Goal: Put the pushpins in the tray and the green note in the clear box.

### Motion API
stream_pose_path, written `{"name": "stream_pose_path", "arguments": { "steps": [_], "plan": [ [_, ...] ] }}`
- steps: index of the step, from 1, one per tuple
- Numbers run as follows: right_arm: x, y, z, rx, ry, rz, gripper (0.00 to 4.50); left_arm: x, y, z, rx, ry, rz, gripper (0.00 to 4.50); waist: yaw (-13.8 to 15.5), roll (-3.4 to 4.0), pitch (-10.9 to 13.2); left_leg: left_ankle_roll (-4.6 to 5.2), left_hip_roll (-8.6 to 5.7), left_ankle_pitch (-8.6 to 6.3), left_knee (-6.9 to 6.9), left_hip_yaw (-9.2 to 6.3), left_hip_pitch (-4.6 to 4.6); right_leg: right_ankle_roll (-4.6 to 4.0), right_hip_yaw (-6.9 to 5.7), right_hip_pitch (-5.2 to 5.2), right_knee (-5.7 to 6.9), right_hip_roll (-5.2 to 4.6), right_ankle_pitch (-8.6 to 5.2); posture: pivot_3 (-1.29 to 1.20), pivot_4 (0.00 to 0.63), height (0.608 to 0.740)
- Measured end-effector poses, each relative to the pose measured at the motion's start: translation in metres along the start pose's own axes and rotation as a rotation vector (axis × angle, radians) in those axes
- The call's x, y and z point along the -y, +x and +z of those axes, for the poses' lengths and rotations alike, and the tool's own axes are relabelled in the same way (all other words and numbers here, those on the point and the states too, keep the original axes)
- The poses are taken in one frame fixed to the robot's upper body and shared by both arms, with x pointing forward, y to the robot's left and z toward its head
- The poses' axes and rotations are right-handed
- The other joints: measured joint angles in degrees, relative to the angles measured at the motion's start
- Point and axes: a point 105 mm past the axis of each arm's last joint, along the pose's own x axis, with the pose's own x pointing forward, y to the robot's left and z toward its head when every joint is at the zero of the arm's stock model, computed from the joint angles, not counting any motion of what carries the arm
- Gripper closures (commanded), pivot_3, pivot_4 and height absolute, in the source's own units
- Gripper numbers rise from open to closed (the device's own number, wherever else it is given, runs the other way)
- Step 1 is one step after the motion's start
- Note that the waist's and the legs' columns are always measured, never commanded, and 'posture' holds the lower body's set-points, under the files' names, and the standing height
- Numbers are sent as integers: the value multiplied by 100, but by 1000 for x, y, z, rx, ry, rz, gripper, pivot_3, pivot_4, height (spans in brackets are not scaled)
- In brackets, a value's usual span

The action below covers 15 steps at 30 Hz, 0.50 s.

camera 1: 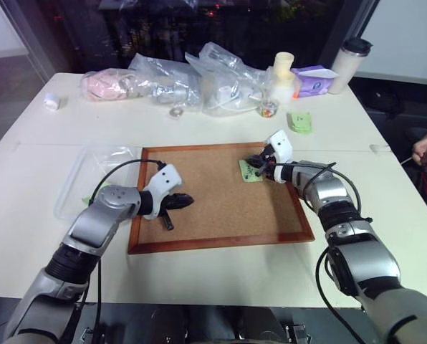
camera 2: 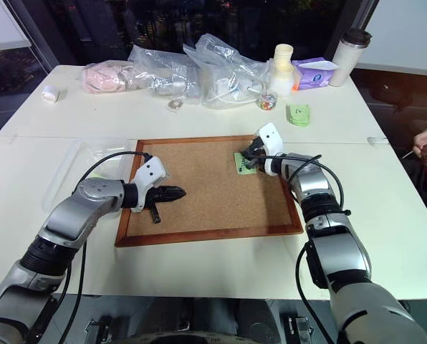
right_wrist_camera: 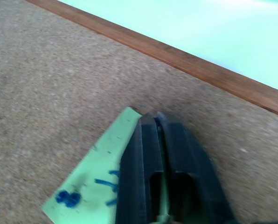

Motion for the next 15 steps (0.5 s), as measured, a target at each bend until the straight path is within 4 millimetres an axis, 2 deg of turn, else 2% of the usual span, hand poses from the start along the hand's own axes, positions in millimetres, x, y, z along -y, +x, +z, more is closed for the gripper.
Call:
{"name": "stream_pose_path", "arguments": {
  "steps": [12, 15],
  "plan": [
    [-1, 2, 4, 49, -13, -15, 4456, 1, -3, -5, -44, 28, 7, 4500, -24, 12, 7, -1, 1, 0, -6, 7, 0, 0, 6, -10, 0, 0, 0, 0, 150, 740],
    [5, -2, 16, 117, -20, -51, 4456, 3, -3, -6, -51, 36, 5, 4500, -22, 19, 4, -21, 1, 12, -6, 9, 0, 0, 7, -11, 1, 0, 0, 0, 150, 740]
  ]
}}
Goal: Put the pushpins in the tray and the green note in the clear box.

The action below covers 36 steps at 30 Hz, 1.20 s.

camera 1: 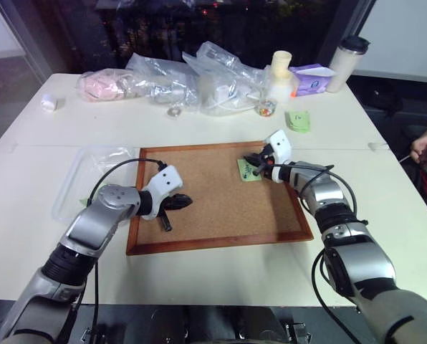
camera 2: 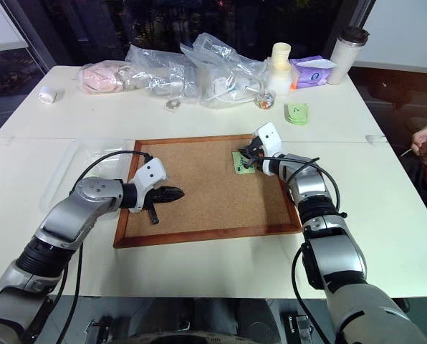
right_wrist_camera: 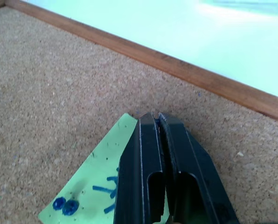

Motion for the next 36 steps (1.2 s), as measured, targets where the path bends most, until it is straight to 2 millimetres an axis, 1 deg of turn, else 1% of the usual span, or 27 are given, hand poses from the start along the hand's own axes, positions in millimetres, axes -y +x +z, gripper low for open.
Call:
{"name": "stream_pose_path", "arguments": {
  "steps": [2, 5, 8, 10, 12, 14, 16, 17, 18, 20, 22, 25, 28, 33, 34, 36],
  "plan": [
    [9, -4, 13, 47, -18, -36, 4456, 1, 0, -1, -2, 0, -1, 4500, -1, 0, -4, -1, 1, 0, -2, 0, 2, 0, 0, 4, 0, 1, 0, 0, 150, 740],
    [11, -7, 23, 83, -39, -47, 4456, 1, 0, -2, -4, 0, 1, 4500, -10, 1, -6, 5, 2, -3, -4, 0, 8, -1, 0, 7, 0, 1, 0, 0, 150, 740],
    [12, -10, 24, 97, -38, -63, 4456, 1, 0, -1, -2, 0, 0, 4500, -1, 2, -7, 7, 1, -4, -5, 0, 8, -1, 0, 8, 0, 0, 0, 0, 150, 740],
    [16, -18, 22, 107, -24, -95, 4456, 2, 1, 0, 3, -2, -3, 4500, 17, 2, -6, 6, 1, -4, -5, 0, 8, -1, 0, 10, 0, -2, 0, 0, 150, 740],
    [25, -34, 20, 114, -12, -143, 4456, 3, 2, 0, 8, -2, -6, 4500, 26, 1, -7, 7, 0, -4, -5, -1, 6, -1, 0, 11, -1, -3, 0, 0, 150, 740],
    [36, -54, 18, 114, -8, -205, 4456, 3, 2, 0, 10, -1, -7, 4500, 40, 1, -7, 10, 0, -7, -6, -2, 5, -1, 0, 11, -2, -5, -1, 0, 150, 740],
    [48, -82, 12, 92, -9, -286, 4456, 2, 2, -1, 12, 3, -6, 4500, 41, 1, -8, 26, 0, -16, -6, -2, 6, -1, 0, 12, -6, -6, -1, 0, 150, 740],
    [52, -90, 7, 78, -2, -310, 4456, 1, 1, -1, 10, 3, -5, 4500, 34, 1, -8, 27, 0, -16, -6, -2, 9, -1, 0, 13, -8, -6, -1, 0, 150, 740],
    [54, -103, 1, 56, 4, -341, 4456, 0, 1, -2, 13, 8, -7, 4500, 35, 4, -11, 27, 0, -16, -6, -1, 13, -1, 2, 16, -14, -6, -1, 0, 150, 740],
    [53, -119, -17, 2, 38, -374, 4456, -2, 2, -4, 16, 11, -5, 4500, 21, 8, -13, 27, 2, -16, -7, 1, 33, -2, 4, 30, -13, -4, -1, 0, 150, 740],
    [49, -125, -30, -36, 62, -381, 4456, -4, 2, -4, 20, 15, -5, 4500, 15, 13, -15, 27, 2, -16, -7, 4, 47, -2, 8, 38, -8, -4, -1, 0, 150, 740],
    [45, -131, -42, -73, 79, -385, 4456, -4, 3, -4, 34, 21, -10, 4500, 27, 14, -16, 27, 2, -17, -7, 5, 54, -2, 10, 43, -6, -4, -2, 0, 150, 740],
    [44, -134, -48, -93, 92, -394, 4456, -5, 4, -3, 43, 31, -21, 4500, 41, 14, -16, 28, 1, -17, -7, 6, 49, -2, 10, 40, -7, -5, -2, 0, 150, 740],
    [45, -135, -50, -103, 95, -403, 4456, -6, 4, -3, 46, 37, -25, 4500, 45, 14, -16, 28, 1, -17, -7, 5, 47, -2, 10, 38, -8, -4, -2, 0, 150, 740],
    [45, -135, -51, -105, 97, -405, 4209, -6, 4, -3, 45, 38, -25, 4500, 45, 14, -16, 28, 0, -17, -7, 5, 48, -2, 10, 38, -8, -4, -2, 0, 150, 740],
    [45, -136, -53, -110, 101, -408, 3553, -6, 4, -3, 45, 38, -26, 4500, 45, 14, -16, 28, 1, -17, -7, 5, 48, -2, 10, 39, -8, -3, -2, 0, 150, 740]
  ]
}}
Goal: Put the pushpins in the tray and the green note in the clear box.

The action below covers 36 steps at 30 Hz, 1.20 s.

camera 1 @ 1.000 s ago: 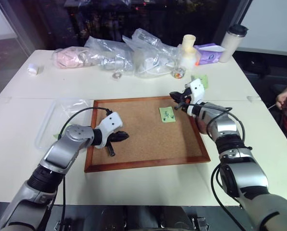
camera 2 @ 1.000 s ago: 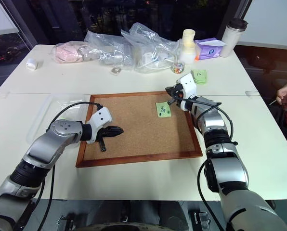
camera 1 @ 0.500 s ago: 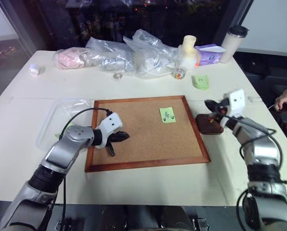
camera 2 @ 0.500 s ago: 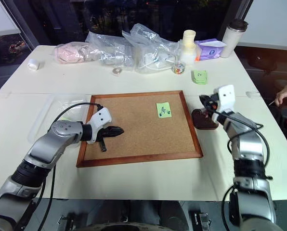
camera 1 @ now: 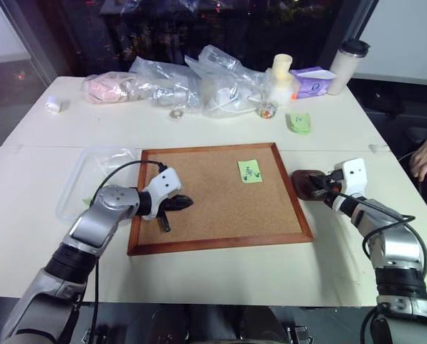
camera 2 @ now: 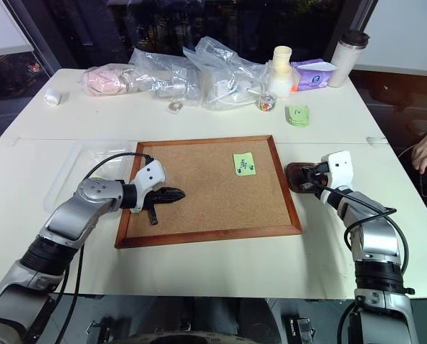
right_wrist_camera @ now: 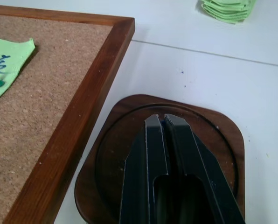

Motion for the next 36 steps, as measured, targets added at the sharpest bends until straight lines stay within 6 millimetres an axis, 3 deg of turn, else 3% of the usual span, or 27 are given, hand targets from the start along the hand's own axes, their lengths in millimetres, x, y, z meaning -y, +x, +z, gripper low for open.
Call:
{"name": "stream_pose_path", "arguments": {
  "steps": [7, 12, 17, 21, 23, 26, 30, 36],
  "plan": [
    [1, -1, -2, -4, 3, -11, 51, 0, 0, 0, 0, 0, 0, 4500, -1, 0, 0, 0, 0, 0, 0, 0, -1, 0, 0, 0, -1, 0, 0, 0, 150, 740],
    [3, -3, 0, 0, 8, -21, 51, 0, 0, 0, 0, -1, 1, 4500, 0, 0, 0, 0, 0, 0, 0, -1, -1, 0, 0, 0, -1, 0, 0, 0, 150, 740],
    [-9, -6, 16, 48, 11, 29, 51, 0, 0, 0, 0, -1, 1, 4500, 1, 0, 0, 0, 1, 0, -1, -1, -2, 0, 0, -1, 0, -1, 0, 0, 150, 740],
    [-53, -3, 35, 84, -34, 226, 51, -1, 0, 0, -2, -1, 2, 4500, 0, 0, 0, 0, 2, 0, -1, -5, -3, 0, -1, -1, 0, 0, 0, 0, 150, 740],
    [-75, 4, 32, 64, -79, 308, 51, -1, 1, 2, 2, 0, 2, 4500, 4, -1, -1, 1, 0, -1, -1, -4, -4, 0, -1, -1, -2, -2, 0, 0, 150, 740],
    [-88, 19, 25, 49, -67, 341, 51, -1, 2, 3, 6, 0, -1, 4500, 20, -2, 0, 1, -3, -1, 0, -4, -11, 0, -2, -5, -4, -4, 0, 0, 150, 740],
    [-92, 37, 23, 50, -66, 335, 51, -1, 3, 3, 5, 2, -1, 4500, 23, -2, 0, 1, -3, 0, 1, -6, -14, 0, -4, -9, -3, -2, 0, 0, 150, 740],
    [-88, 47, 19, 50, -71, 328, 51, 1, 2, 2, 5, 2, 9, 4500, 4, -2, 0, 1, -1, 0, 0, -7, -15, 0, -5, -9, -3, 0, 0, 0, 150, 740]
  ]
}}
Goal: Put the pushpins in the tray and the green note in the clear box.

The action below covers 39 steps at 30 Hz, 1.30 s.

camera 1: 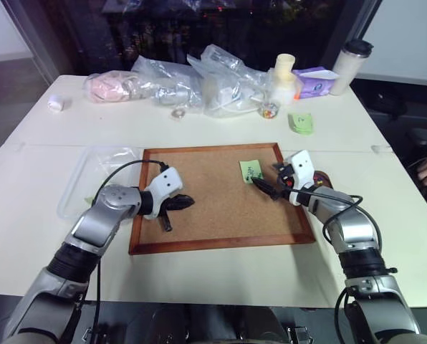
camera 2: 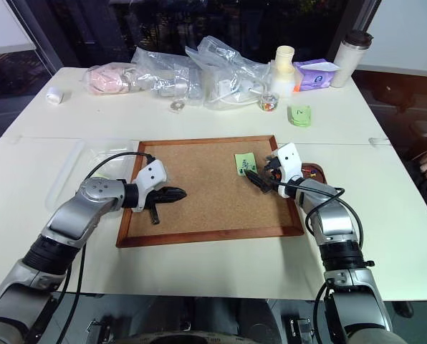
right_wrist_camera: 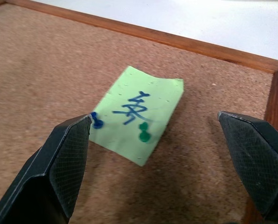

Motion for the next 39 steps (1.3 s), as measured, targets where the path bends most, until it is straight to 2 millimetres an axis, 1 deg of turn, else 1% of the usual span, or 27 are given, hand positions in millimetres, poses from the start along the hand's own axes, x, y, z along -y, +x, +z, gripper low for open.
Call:
{"name": "stream_pose_path", "arguments": {
  "steps": [1, 3, 7, 8, 10, 21, 28, 31, 34, 36, 39],
  "plan": [
    [1, 1, -1, 0, -1, 0, 276, 0, 0, 0, 0, -1, 3, 4500, -2, 0, 0, 0, 1, 0, 0, 0, 0, 0, 0, 0, 0, 1, 0, 0, 150, 740],
    [1, 3, -4, -5, 1, 1, 914, 1, -1, 0, 1, -1, 6, 4500, -7, 0, 0, 0, 1, 0, 0, 0, 0, 0, 0, 0, 0, 1, 0, 0, 150, 740],
    [1, 7, -8, -10, -1, 6, 2874, 1, -1, -1, 2, -4, 12, 4500, -13, 0, 0, 0, 1, 0, 0, 0, 0, 0, 0, 0, 0, 1, 0, 0, 150, 740],
    [-1, 8, -8, -12, -5, 16, 3458, 1, -1, -1, 3, -4, 15, 4500, -13, 0, 0, 0, 2, 0, 0, 0, 1, 0, 0, 0, 0, 1, 0, 0, 150, 740],
    [-7, 11, -8, -6, -8, 39, 4467, 0, -2, -1, 3, -6, 19, 4500, -14, 0, 0, 0, 2, 0, 0, 0, 1, 0, 0, -1, 0, 1, 0, 0, 150, 740],
    [-9, 9, -9, 34, -29, 16, 4467, 2, -1, -2, -2, -8, 7, 4500, -14, 1, 1, -1, 2, 0, 0, 1, -1, 0, 0, -2, 1, -3, 0, 0, 150, 740],
    [-10, 10, -3, 81, -45, -3, 4467, 3, -3, -3, -30, 9, -5, 4500, -19, 3, 2, -1, 2, 0, -2, 2, -1, 0, 0, -3, 0, -3, 0, 0, 150, 740],
    [-4, 10, 10, 117, -66, -33, 4467, 3, -2, -2, -32, 15, -8, 4500, -18, 3, 2, -1, 2, 0, -2, 1, -1, 0, 0, -3, 0, -4, 0, 0, 150, 740],
    [15, 0, 25, 161, -87, -112, 4467, 2, -2, -2, -35, 15, -13, 4500, -17, 1, 0, -1, 2, 0, -3, 1, 0, -1, 0, 0, -3, -5, -1, 0, 150, 740],
    [20, -4, 29, 176, -88, -138, 4467, 1, -3, -4, -44, 17, -14, 4500, -33, 2, -1, -1, 5, 0, -6, 2, 6, -4, 0, 2, -3, -4, -2, 0, 150, 740],
    [21, -7, 28, 175, -79, -147, 4467, 1, -4, -4, -47, 18, -15, 4500, -34, 4, -3, -1, 7, 0, -7, 2, 12, -8, 0, 5, 2, -4, -4, 0, 150, 740]
  ]
}}
